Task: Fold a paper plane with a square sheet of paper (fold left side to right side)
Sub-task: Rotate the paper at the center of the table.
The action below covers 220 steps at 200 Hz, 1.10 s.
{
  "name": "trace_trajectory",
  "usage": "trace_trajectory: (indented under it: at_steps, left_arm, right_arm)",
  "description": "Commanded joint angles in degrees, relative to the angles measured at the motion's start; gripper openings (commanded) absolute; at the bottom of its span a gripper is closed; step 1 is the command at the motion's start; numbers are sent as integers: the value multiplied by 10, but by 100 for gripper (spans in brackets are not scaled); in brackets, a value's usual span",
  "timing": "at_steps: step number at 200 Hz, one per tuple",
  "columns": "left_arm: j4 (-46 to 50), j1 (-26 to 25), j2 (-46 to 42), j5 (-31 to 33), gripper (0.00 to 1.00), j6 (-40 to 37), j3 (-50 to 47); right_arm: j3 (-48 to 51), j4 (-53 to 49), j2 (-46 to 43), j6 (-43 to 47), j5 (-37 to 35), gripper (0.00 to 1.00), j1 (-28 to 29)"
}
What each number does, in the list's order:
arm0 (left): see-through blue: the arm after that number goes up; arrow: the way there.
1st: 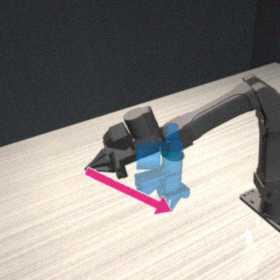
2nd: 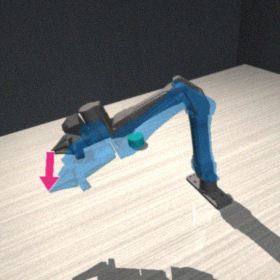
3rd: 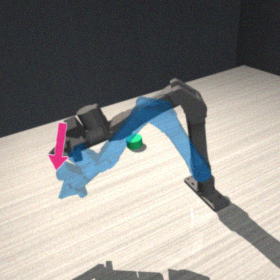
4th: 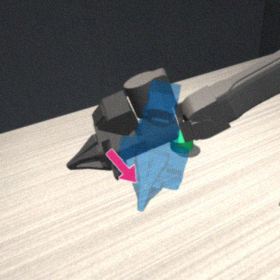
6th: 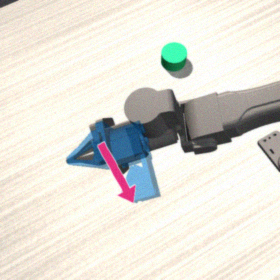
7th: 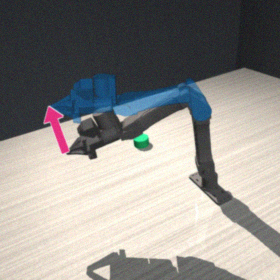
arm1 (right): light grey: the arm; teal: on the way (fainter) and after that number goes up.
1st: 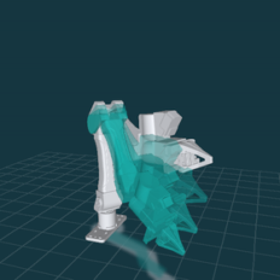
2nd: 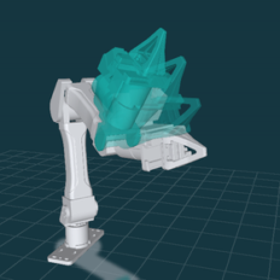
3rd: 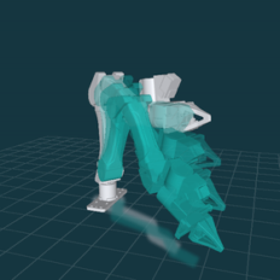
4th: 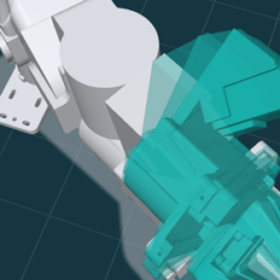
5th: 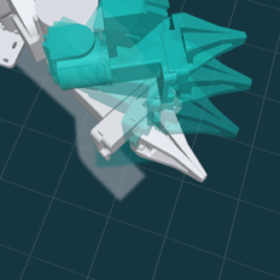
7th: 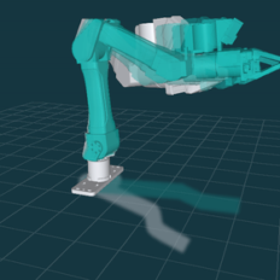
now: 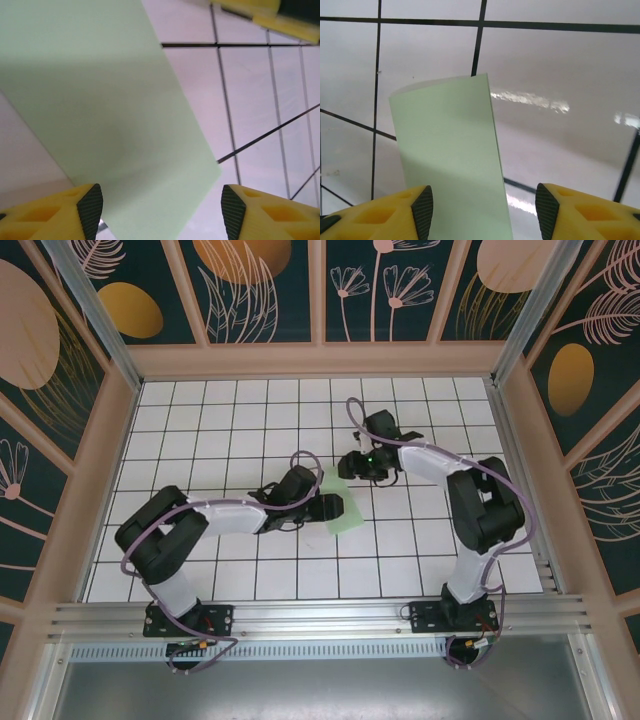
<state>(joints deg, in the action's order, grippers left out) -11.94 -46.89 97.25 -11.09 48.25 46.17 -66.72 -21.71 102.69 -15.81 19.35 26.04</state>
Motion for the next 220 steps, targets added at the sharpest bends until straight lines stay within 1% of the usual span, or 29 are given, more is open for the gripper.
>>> trace_trajectory:
  at_steps: [1, 16, 26, 36, 56, 71, 84, 103, 123, 134, 143, 164, 181, 202, 209, 220]
  left_arm:
    - [25, 1, -52, 21, 69, -20, 7]
    - [31, 7, -81, 32, 73, -21, 0]
    - [34, 17, -99, 39, 76, -22, -9]
    - [34, 37, -117, 36, 79, -25, -18]
    - [13, 92, -127, 0, 79, -27, -28]
    - [9, 118, -109, -16, 79, -47, -10]
    - [16, 125, -78, -30, 78, -64, 22]
    - [6, 130, -26, -53, 77, -69, 58]
    - [8, 132, 28, -60, 76, -69, 91]
    - [8, 133, 47, -59, 75, -69, 92]
    - [12, 134, 55, -51, 75, -68, 114]
    - [17, 134, 52, -31, 75, -69, 116]
    - [31, 133, 40, -16, 76, -76, 114]
    - [40, 133, 25, -6, 76, -81, 105]
    - [41, 134, 22, -3, 77, -82, 102]
    - [45, 133, 18, -1, 77, -85, 101]
  right_arm:
    - [34, -24, -52, -29, 7, 58, -11]
    - [69, -15, -83, -55, 30, 59, -13]
    - [92, -14, -102, -69, 40, 59, -14]
    - [112, -11, -118, -79, 49, 59, -14]
    - [137, -11, -136, -89, 43, 59, -17]
    - [148, -7, -139, -94, 41, 59, -24]
    - [151, -4, -137, -97, 43, 59, -27]
    - [152, -3, -133, -100, 43, 59, -27]
    - [154, -6, -128, -101, 59, 59, -27]
    - [157, -10, -125, -102, 69, 59, -24]
    - [161, -13, -126, -106, 64, 60, -19]
    - [169, -24, -127, -118, 21, 69, 7]
    - [172, -26, -126, -131, -19, 80, 31]
    - [171, -21, -119, -146, -44, 88, 50]
    - [169, -21, -116, -151, -55, 91, 66]
    - [164, -25, -111, -156, -69, 93, 78]
